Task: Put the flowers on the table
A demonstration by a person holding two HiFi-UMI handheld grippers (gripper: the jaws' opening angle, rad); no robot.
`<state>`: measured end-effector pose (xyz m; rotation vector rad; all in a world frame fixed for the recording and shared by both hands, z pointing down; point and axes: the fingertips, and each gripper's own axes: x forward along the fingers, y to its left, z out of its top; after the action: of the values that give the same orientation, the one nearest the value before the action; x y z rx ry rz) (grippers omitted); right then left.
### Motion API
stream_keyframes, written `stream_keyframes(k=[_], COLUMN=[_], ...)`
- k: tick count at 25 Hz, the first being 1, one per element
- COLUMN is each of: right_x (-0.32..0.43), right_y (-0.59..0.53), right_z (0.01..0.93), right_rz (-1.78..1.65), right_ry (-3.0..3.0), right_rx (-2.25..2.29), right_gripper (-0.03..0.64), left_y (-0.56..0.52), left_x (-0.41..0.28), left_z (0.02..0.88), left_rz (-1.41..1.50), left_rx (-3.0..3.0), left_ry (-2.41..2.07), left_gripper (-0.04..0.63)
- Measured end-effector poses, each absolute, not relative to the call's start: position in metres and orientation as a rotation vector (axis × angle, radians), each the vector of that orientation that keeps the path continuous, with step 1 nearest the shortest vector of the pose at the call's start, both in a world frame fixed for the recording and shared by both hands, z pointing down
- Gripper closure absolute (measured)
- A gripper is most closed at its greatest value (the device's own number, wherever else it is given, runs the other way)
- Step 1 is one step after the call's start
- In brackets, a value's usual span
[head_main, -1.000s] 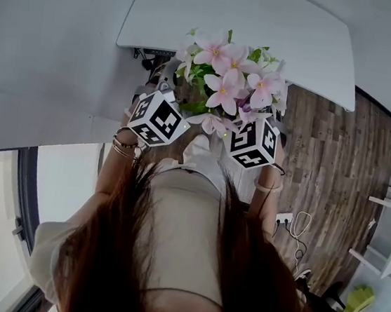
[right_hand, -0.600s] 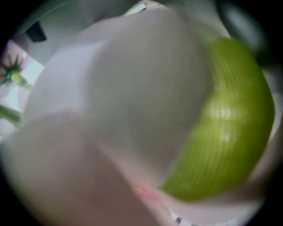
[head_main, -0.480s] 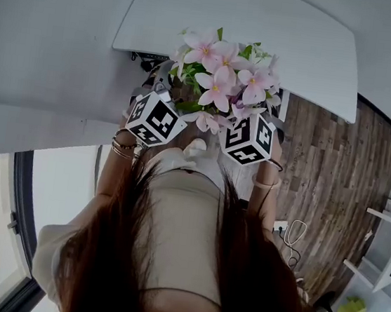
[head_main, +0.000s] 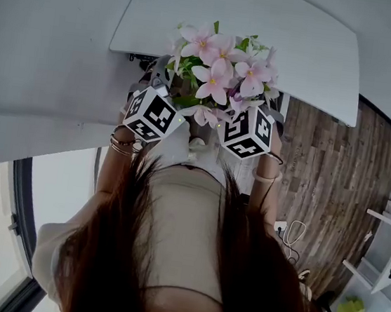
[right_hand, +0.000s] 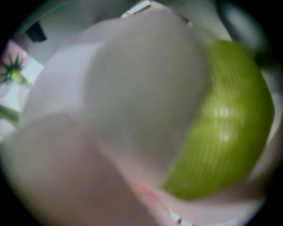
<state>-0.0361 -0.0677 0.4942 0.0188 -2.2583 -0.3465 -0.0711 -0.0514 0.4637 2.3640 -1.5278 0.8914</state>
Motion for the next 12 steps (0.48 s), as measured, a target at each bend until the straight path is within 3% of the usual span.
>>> stream_keyframes(k=[12], right_x=[-0.0377], right_y=[-0.0737], right_z=[0.4970], right_rz=[-0.383], right_ry=[-2.262], right_rx=[0.051], right_gripper=[0.187], left_y=[-0.0568], left_x=[-0.0726], left_z=[0.4670], left_rz=[0.880], left_rx=[2.400], left_ry=[-1.546], left_gripper=[0.124])
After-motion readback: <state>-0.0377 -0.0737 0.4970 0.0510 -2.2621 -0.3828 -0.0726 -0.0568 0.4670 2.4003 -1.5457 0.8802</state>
